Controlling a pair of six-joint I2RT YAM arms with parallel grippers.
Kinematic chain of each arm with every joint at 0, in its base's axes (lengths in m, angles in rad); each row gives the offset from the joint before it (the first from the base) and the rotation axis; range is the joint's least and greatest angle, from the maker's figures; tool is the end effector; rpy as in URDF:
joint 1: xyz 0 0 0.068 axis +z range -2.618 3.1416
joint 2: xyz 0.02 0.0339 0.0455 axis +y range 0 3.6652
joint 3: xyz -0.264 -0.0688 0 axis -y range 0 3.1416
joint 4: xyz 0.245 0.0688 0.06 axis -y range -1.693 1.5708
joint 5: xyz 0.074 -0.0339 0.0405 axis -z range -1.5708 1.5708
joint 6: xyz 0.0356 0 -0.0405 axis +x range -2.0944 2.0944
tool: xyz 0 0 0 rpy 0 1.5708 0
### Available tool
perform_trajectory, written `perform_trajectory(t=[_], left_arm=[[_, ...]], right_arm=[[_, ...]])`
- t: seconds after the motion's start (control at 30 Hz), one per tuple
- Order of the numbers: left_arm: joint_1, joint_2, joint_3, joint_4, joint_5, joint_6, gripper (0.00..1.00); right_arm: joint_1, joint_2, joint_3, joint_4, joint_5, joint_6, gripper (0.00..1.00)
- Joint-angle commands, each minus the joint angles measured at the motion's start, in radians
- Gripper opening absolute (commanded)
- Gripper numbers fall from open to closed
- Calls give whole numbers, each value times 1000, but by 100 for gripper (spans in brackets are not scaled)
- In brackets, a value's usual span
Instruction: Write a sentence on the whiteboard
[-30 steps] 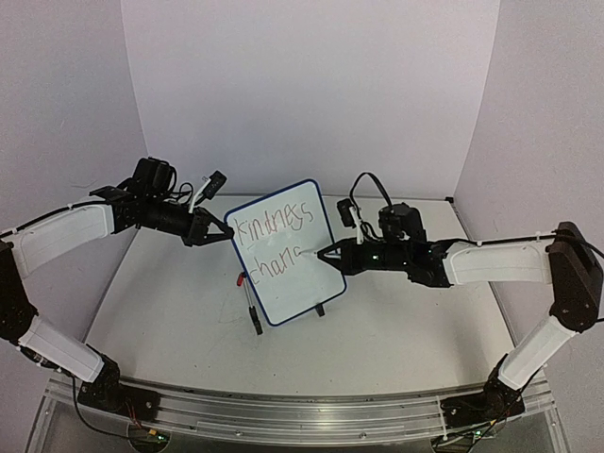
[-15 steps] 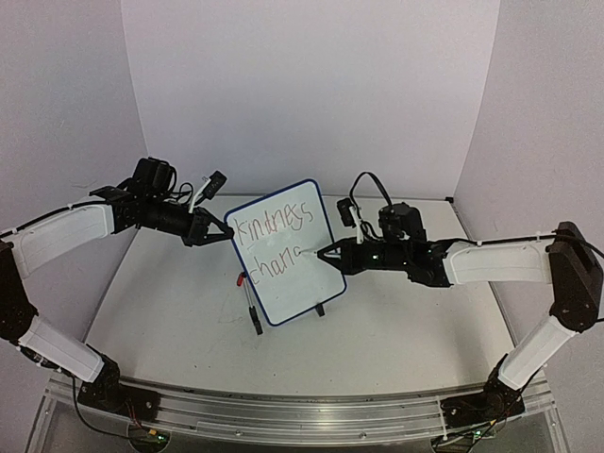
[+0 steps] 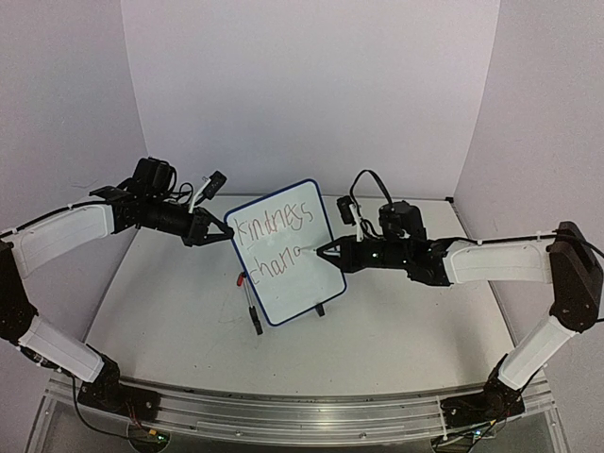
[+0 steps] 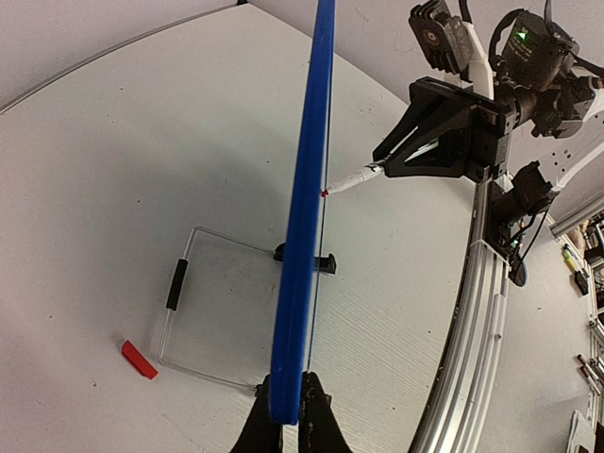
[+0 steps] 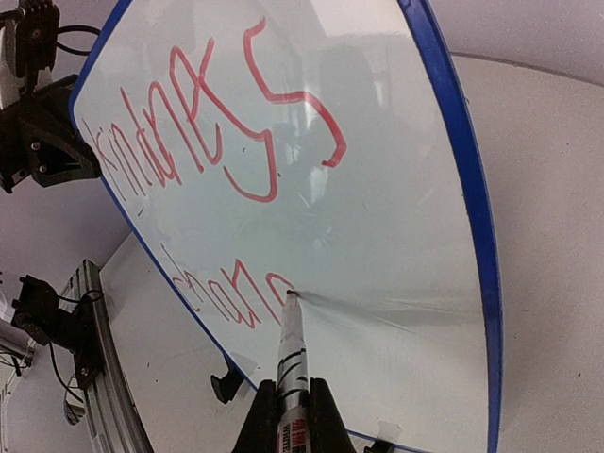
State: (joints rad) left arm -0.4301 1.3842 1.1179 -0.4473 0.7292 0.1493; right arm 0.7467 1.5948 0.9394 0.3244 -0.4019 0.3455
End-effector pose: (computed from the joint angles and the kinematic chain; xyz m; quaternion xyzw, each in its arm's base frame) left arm 0.2621 -0.1463 0.3005 0.3848 0.7720 -0.3755 0.3391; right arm 0.2534 0.2535 0.2410 -0.2726 0.7585 0.4345 0.4021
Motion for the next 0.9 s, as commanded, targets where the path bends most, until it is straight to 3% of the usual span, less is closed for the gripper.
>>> perform_trajectory(t=[0.0,0.37,0.87], left_arm=[[-10,18,3,-49,-56,45,0],[-10,19,2,-49,-54,43,0],[-10,23,3,-47,-51,43,0]], right_arm=[[-8,-24,-1,47,54,9,0],[-7,-28,-101,48,72,40,0],[2,9,-17,55,-27,33,0]])
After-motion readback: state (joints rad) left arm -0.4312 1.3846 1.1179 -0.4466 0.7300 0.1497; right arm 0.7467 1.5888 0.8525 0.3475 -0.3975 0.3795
